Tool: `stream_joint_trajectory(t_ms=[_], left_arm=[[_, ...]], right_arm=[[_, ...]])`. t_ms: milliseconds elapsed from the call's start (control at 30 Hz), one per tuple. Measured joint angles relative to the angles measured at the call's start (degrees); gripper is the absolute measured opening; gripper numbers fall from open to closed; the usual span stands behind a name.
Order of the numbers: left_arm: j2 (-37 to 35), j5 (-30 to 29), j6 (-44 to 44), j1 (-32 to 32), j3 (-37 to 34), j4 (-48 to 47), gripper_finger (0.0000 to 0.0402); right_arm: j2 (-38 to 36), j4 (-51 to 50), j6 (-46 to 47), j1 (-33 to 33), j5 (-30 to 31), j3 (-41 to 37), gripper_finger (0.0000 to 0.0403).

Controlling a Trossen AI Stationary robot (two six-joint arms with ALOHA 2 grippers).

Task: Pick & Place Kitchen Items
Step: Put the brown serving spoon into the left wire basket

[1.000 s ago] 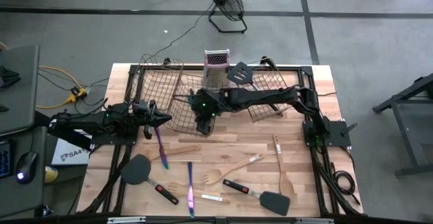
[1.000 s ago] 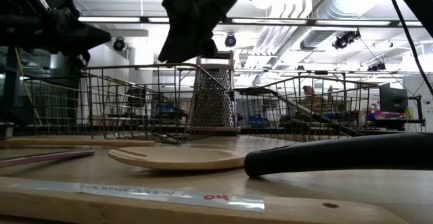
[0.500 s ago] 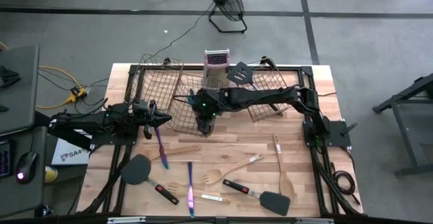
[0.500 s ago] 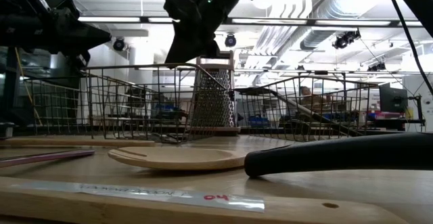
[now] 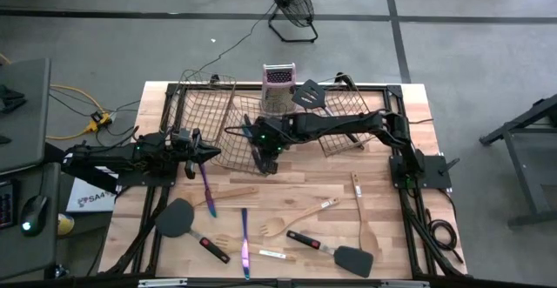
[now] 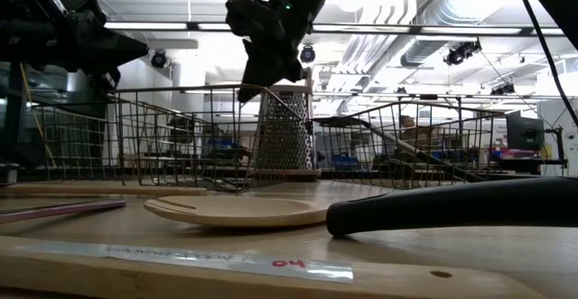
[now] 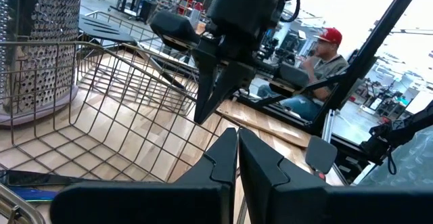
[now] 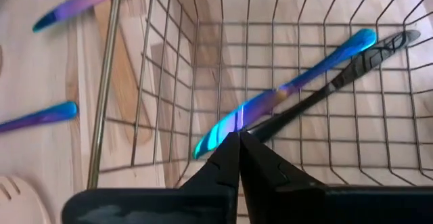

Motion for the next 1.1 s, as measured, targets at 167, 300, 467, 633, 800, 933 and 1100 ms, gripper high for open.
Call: stream_joint_trajectory(t_ms=[167, 300, 467, 633, 800, 933, 1100], left_arm=[[0.0, 0.0, 0.02, -0.02, 0.01, 0.0, 0.0015], [0.0, 0.0, 0.02, -0.02, 0.02, 0.0, 0.0015], [0.0, 0.0, 0.02, 0.0, 0.02, 0.0, 0.0015], [0.02, 0.0, -0.13, 0.0, 0.02, -0.06, 0.0015], [0.02, 0.0, -0.12, -0.02, 0.01, -0.05, 0.0015], [0.02, 0.0, -0.11, -0.02, 0.0, -0.04, 0.0015], [0.02, 0.0, -0.09, -0.01, 0.01, -0.04, 0.0015]], right_arm=[[0.0, -2.49, -0.38, 0.11, 0.15, 0.0, 0.0002], [0.02, -4.37, -2.0, 0.09, 0.23, 0.0, 0.0002], [0.02, -6.84, -2.95, 0.09, 0.24, 0.0, 0.0002], [0.02, -8.44, -3.33, -0.02, 1.15, 0.0, 0.0002], [0.02, -10.38, -3.39, -0.33, 2.18, 0.01, 0.0002], [0.02, -11.78, -3.39, -0.51, 2.37, 0.02, 0.0002], [0.02, -12.85, -3.27, -1.01, 3.24, 0.02, 0.0002]])
